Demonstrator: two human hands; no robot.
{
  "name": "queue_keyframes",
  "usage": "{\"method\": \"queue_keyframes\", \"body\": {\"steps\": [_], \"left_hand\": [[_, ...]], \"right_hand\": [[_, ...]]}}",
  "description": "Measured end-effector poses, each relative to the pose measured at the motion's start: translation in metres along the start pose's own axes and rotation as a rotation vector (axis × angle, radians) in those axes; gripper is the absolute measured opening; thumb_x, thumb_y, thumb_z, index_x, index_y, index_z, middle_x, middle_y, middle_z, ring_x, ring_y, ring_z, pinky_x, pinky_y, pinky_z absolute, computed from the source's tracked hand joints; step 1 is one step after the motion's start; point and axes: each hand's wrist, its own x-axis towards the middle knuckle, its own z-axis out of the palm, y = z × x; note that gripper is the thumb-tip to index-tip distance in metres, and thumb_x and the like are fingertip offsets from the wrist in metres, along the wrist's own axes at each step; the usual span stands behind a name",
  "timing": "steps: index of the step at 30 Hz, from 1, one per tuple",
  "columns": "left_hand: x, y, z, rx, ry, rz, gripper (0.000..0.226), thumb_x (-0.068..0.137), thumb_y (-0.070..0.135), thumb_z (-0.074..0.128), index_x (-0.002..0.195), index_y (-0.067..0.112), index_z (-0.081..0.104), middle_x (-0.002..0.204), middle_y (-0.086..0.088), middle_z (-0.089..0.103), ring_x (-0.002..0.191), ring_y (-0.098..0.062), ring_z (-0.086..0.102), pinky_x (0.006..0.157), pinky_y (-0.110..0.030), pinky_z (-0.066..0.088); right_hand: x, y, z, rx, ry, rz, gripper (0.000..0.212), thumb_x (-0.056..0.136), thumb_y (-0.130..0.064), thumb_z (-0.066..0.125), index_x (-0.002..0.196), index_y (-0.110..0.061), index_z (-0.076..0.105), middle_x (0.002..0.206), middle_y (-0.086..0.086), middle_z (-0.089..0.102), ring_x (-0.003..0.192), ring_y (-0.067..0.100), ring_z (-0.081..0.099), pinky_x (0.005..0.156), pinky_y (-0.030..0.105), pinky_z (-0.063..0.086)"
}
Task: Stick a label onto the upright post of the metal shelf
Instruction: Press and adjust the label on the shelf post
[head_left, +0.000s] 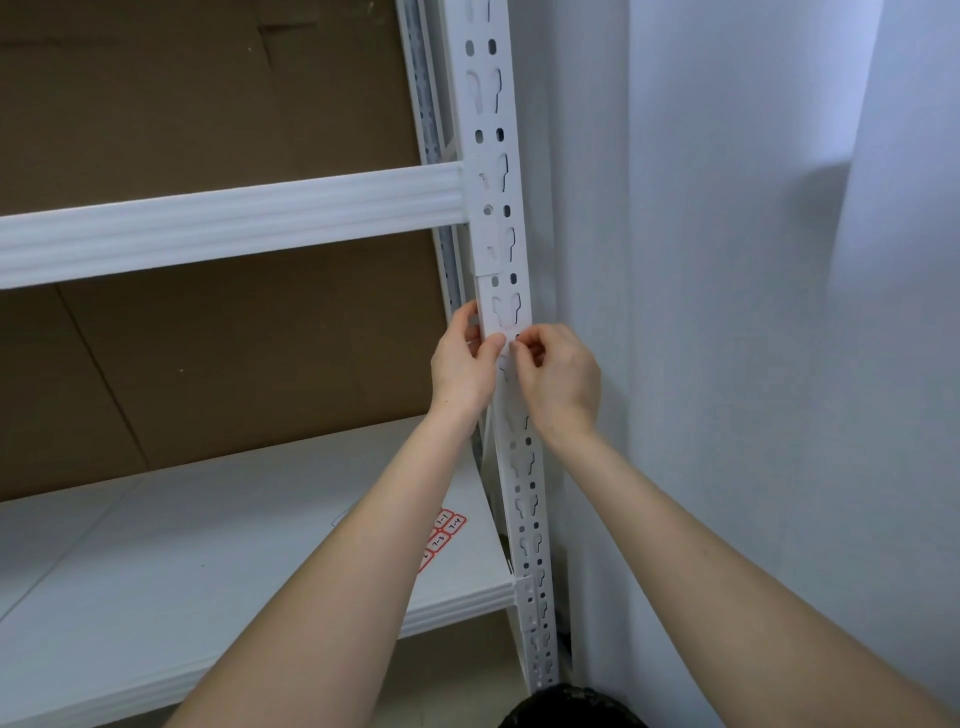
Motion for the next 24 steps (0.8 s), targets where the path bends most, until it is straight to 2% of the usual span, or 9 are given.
{"method": "queue_keyframes", "body": {"steps": [4, 7, 12, 17, 19, 21, 24], "left_hand": [[0.000, -0.001, 0.000, -0.010, 0.000, -0.009, 0.045, 0.095, 0.010, 0.052, 0.138, 0.019, 0.042, 0.128, -0.003, 0.060, 0.109, -0.013, 0.059, 0.090, -0.025, 0.048], [0.001, -0.002, -0.001, -0.017, -0.001, -0.014, 0.045, 0.095, 0.011, 0.052, 0.138, 0.021, 0.042, 0.127, -0.002, 0.060, 0.107, -0.012, 0.059, 0.091, -0.026, 0.048], [0.001, -0.003, -0.003, -0.016, -0.012, -0.010, 0.045, 0.094, 0.011, 0.052, 0.137, 0.021, 0.043, 0.120, 0.000, 0.063, 0.099, -0.010, 0.060, 0.088, -0.027, 0.051], [0.001, -0.002, -0.003, -0.007, -0.022, 0.001, 0.045, 0.095, 0.012, 0.052, 0.138, 0.020, 0.041, 0.121, 0.001, 0.062, 0.095, -0.006, 0.059, 0.085, -0.026, 0.052], [0.001, -0.003, -0.003, -0.007, -0.016, -0.001, 0.046, 0.095, 0.012, 0.052, 0.139, 0.021, 0.041, 0.122, -0.001, 0.062, 0.099, -0.009, 0.060, 0.090, -0.031, 0.052], [0.001, -0.004, -0.003, -0.008, -0.013, -0.004, 0.047, 0.094, 0.013, 0.052, 0.139, 0.022, 0.042, 0.125, -0.002, 0.062, 0.106, -0.013, 0.061, 0.094, -0.037, 0.052], [0.001, -0.005, -0.002, -0.009, -0.020, -0.011, 0.047, 0.094, 0.014, 0.052, 0.139, 0.023, 0.041, 0.125, -0.003, 0.062, 0.109, -0.016, 0.061, 0.095, -0.041, 0.052]], "right_hand": [[0.000, 0.002, 0.002, -0.133, -0.013, -0.092, 0.016, 0.092, -0.022, 0.052, 0.090, -0.010, 0.061, 0.096, 0.006, 0.061, 0.073, 0.028, 0.058, 0.057, 0.032, 0.039], [0.000, 0.003, 0.003, -0.153, -0.021, -0.089, 0.017, 0.094, -0.023, 0.049, 0.093, -0.010, 0.059, 0.098, 0.006, 0.060, 0.075, 0.027, 0.056, 0.059, 0.030, 0.034], [-0.003, 0.007, -0.002, -0.030, -0.062, 0.001, 0.014, 0.094, -0.021, 0.050, 0.092, -0.012, 0.060, 0.098, 0.004, 0.062, 0.081, 0.022, 0.056, 0.070, 0.033, 0.044], [0.001, 0.007, -0.007, 0.131, -0.053, 0.088, 0.014, 0.092, -0.016, 0.053, 0.082, -0.016, 0.063, 0.081, -0.001, 0.062, 0.078, 0.021, 0.059, 0.073, 0.032, 0.048], [0.003, 0.004, -0.010, 0.224, -0.061, 0.197, 0.012, 0.087, -0.020, 0.060, 0.075, -0.018, 0.062, 0.074, -0.002, 0.065, 0.074, 0.021, 0.064, 0.072, 0.033, 0.053], [0.006, 0.001, -0.012, 0.372, -0.069, 0.386, 0.013, 0.080, -0.023, 0.069, 0.071, -0.017, 0.062, 0.068, 0.000, 0.066, 0.067, 0.019, 0.067, 0.072, 0.034, 0.058], [0.010, -0.004, -0.011, 0.576, -0.120, 0.604, 0.015, 0.076, -0.019, 0.075, 0.071, -0.010, 0.063, 0.063, 0.004, 0.064, 0.056, 0.015, 0.063, 0.068, 0.032, 0.060]]}}
